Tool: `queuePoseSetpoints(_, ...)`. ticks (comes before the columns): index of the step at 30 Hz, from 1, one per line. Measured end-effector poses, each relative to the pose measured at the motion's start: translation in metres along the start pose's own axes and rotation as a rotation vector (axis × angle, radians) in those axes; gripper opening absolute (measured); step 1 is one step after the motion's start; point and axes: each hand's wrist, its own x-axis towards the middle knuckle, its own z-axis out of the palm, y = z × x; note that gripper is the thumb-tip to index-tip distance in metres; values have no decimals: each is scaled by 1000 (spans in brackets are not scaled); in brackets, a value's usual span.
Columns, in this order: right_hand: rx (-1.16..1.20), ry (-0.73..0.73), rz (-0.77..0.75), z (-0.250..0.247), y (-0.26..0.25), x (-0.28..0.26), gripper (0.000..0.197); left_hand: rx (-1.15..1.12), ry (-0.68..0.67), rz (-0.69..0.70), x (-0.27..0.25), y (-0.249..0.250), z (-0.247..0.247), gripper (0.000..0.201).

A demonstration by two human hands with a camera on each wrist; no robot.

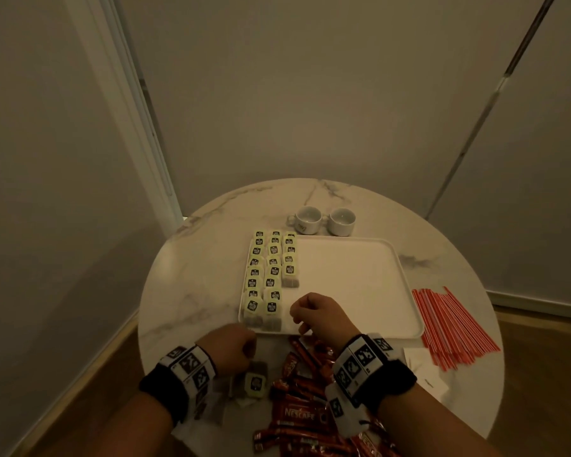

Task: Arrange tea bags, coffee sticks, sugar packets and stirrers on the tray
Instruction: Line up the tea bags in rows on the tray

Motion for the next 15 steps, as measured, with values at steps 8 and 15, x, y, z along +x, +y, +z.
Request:
queuePoseSetpoints(8, 24, -183, -95, 13, 4, -6, 30, -1021, 299, -77, -1, -8, -15, 13)
queuePoseSetpoints(15, 338, -67, -176, 16, -13, -7, 15, -1856, 171, -92, 8, 17, -22, 9)
